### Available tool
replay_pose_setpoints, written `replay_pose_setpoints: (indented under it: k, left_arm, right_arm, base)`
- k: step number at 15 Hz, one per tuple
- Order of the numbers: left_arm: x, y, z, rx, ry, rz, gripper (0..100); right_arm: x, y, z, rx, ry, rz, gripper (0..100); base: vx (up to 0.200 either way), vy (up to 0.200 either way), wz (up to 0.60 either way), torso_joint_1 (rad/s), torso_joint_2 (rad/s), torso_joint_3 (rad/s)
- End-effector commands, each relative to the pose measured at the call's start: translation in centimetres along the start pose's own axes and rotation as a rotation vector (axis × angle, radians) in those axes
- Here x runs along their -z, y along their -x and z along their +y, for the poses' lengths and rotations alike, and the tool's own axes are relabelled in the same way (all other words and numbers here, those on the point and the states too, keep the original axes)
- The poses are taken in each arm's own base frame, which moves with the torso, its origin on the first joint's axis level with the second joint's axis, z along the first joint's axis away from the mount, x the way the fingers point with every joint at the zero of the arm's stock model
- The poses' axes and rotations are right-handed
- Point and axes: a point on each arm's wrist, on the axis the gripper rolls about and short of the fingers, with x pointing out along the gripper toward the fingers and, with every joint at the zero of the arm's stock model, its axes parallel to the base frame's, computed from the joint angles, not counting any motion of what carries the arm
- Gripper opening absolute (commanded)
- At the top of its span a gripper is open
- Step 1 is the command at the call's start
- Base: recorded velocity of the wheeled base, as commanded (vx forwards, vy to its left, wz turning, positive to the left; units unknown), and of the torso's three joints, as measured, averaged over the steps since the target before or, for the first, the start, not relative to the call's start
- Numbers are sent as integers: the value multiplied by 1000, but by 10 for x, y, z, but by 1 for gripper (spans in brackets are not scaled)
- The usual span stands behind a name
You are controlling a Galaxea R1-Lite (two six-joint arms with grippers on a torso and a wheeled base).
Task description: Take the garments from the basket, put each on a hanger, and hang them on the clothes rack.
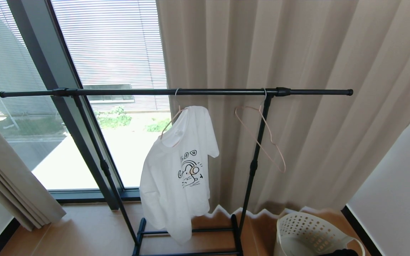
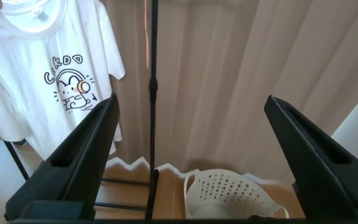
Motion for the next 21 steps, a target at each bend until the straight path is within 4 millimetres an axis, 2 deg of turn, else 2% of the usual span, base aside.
replay_pose_setpoints:
  k: [1,21]
  left_arm:
    - [0,0,0,-2,1,2,100]
    - [0,0,0,-6,13,2,100]
  right_arm:
    - [0,0,0,-2,3,-1,100]
    - [0,0,0,-6,3,-1,100]
  base:
    - [0,0,0,0,0,0]
    - [0,0,0,-145,340,188]
